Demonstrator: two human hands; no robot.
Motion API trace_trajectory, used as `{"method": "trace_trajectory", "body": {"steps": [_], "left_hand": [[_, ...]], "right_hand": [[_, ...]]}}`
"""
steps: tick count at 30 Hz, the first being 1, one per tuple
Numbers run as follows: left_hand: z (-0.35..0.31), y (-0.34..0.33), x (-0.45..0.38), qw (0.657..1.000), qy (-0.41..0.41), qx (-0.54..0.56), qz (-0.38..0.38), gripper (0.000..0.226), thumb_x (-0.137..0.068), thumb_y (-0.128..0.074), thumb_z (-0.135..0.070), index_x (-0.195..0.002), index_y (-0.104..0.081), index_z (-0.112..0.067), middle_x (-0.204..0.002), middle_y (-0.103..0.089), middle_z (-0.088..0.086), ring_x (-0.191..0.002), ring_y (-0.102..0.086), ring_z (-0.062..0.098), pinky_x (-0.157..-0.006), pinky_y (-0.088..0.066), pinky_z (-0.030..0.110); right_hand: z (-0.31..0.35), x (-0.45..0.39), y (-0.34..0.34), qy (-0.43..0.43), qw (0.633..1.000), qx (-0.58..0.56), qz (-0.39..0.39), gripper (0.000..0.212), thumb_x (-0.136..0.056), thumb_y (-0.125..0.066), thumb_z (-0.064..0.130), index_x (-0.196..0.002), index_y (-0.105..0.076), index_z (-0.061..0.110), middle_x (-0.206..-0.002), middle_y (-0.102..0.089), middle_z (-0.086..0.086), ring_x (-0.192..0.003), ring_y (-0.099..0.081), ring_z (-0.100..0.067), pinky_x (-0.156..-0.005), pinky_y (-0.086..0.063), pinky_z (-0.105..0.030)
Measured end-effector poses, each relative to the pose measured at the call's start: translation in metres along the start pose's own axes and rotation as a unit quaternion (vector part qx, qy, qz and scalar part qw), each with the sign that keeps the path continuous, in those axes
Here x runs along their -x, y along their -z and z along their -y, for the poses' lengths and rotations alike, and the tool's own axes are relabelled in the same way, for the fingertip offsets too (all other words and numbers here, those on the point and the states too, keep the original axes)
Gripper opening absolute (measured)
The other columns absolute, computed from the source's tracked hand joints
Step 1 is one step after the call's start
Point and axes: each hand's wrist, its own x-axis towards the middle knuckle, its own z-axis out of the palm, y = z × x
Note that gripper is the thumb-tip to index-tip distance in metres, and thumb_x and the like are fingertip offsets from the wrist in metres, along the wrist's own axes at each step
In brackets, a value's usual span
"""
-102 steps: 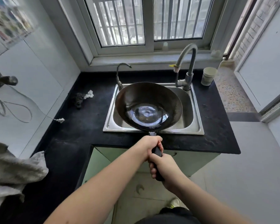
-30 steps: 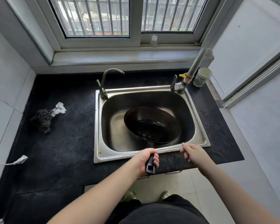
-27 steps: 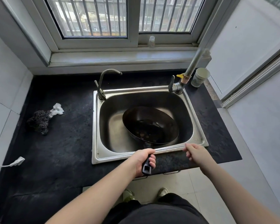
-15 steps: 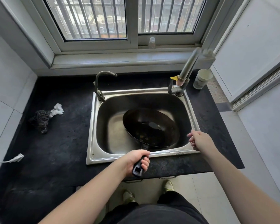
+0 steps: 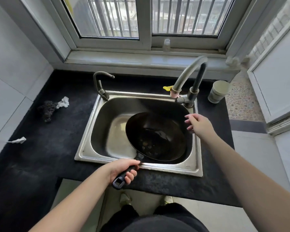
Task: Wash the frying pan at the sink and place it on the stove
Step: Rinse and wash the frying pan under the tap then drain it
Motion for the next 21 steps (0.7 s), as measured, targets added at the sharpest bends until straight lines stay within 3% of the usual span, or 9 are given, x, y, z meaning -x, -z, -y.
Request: {"method": "trace_trajectory", "body": {"steps": [6,10,15,21], "left_hand": [[-0.004,-0.004,0.003,1.000,0.004,0.000,-0.016,0.031,-0.100,-0.045,-0.041,-0.084,-0.046,-0.015,-0.053,-0.035,-0.004,-0.032,-0.031,0.004,-0.030,-0.025,0.013],[-0.007,-0.004,0.007,1.000,0.012,-0.016,-0.019,0.030,-0.100,-0.045,-0.042,-0.086,-0.046,-0.015,-0.053,-0.037,-0.004,-0.032,-0.032,0.003,-0.029,-0.027,0.014],[-0.007,-0.003,0.008,0.999,0.017,-0.023,-0.018,0.031,-0.100,-0.046,-0.043,-0.085,-0.047,-0.016,-0.052,-0.039,-0.005,-0.033,-0.032,0.003,-0.030,-0.028,0.015],[-0.004,0.000,0.006,1.000,0.014,-0.025,-0.010,0.033,-0.100,-0.044,-0.044,-0.083,-0.046,-0.016,-0.052,-0.038,-0.005,-0.033,-0.031,0.004,-0.031,-0.027,0.015]], "right_hand": [[0.046,-0.048,-0.006,0.069,0.997,-0.001,0.045,0.039,-0.100,-0.041,0.021,-0.140,-0.045,0.021,-0.124,-0.055,0.004,-0.067,-0.066,-0.011,-0.055,-0.053,-0.021],[0.069,-0.072,-0.015,0.086,0.993,0.019,0.075,0.048,-0.100,-0.034,0.012,-0.147,-0.033,0.021,-0.145,-0.043,0.002,-0.064,-0.064,-0.014,-0.058,-0.057,-0.023],[0.076,-0.094,-0.022,0.091,0.989,0.086,0.082,0.043,-0.100,-0.031,0.015,-0.141,-0.042,0.016,-0.136,-0.054,-0.013,-0.068,-0.069,-0.020,-0.068,-0.059,-0.032],[0.069,-0.100,-0.022,0.116,0.983,0.113,0.088,0.038,-0.101,-0.031,0.017,-0.132,-0.052,0.022,-0.106,-0.067,-0.007,-0.068,-0.072,-0.021,-0.077,-0.060,-0.045]]}}
